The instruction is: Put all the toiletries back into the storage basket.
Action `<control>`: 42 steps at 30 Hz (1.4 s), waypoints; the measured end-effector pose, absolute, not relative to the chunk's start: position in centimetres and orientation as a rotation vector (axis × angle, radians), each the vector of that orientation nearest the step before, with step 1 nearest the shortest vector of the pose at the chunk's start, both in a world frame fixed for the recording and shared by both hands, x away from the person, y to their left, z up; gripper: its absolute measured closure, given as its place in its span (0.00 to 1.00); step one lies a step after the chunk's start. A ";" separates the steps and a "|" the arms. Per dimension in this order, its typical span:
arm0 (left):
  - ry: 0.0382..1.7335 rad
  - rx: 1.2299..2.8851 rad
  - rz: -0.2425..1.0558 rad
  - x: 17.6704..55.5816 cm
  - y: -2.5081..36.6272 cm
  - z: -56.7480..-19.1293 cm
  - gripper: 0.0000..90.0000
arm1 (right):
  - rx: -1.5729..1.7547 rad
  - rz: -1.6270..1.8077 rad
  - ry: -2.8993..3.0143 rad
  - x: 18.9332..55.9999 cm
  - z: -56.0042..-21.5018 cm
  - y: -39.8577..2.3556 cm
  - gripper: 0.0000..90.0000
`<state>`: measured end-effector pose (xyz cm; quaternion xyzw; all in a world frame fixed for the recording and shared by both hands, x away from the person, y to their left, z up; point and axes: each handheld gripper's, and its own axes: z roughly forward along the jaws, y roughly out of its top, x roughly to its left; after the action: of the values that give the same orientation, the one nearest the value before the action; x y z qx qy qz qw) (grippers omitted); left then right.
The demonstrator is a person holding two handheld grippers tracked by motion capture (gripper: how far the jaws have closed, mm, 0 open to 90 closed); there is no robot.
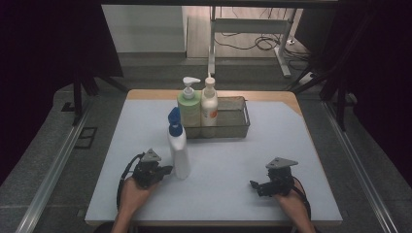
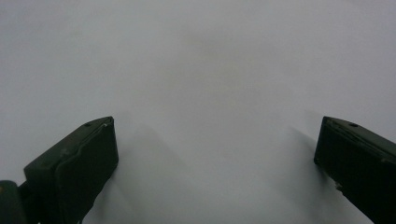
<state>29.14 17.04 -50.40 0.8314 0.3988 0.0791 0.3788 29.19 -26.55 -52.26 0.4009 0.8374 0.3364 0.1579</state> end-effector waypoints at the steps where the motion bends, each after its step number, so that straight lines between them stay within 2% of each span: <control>1: 1.015 2.123 0.198 29.1 16.9 -50.4 1.00 | 1.146 0.962 2.395 29.2 -52.3 -26.5 0.00; 22: 0.884 2.187 0.133 29.3 12.6 -50.9 1.00 | 1.144 0.960 2.396 29.2 -52.3 -26.5 0.00; 35: 0.873 2.192 0.166 29.0 12.5 -50.8 0.99 | 1.144 0.960 2.396 29.2 -52.3 -26.5 0.00; 42: 0.873 2.205 0.190 28.7 12.6 -50.7 0.93 | 1.144 0.957 2.398 29.2 -52.2 -26.5 0.00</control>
<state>28.68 12.57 -50.67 0.8603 0.3405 0.0742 0.3722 29.20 -26.53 -52.23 0.4001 0.8384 0.3348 0.1580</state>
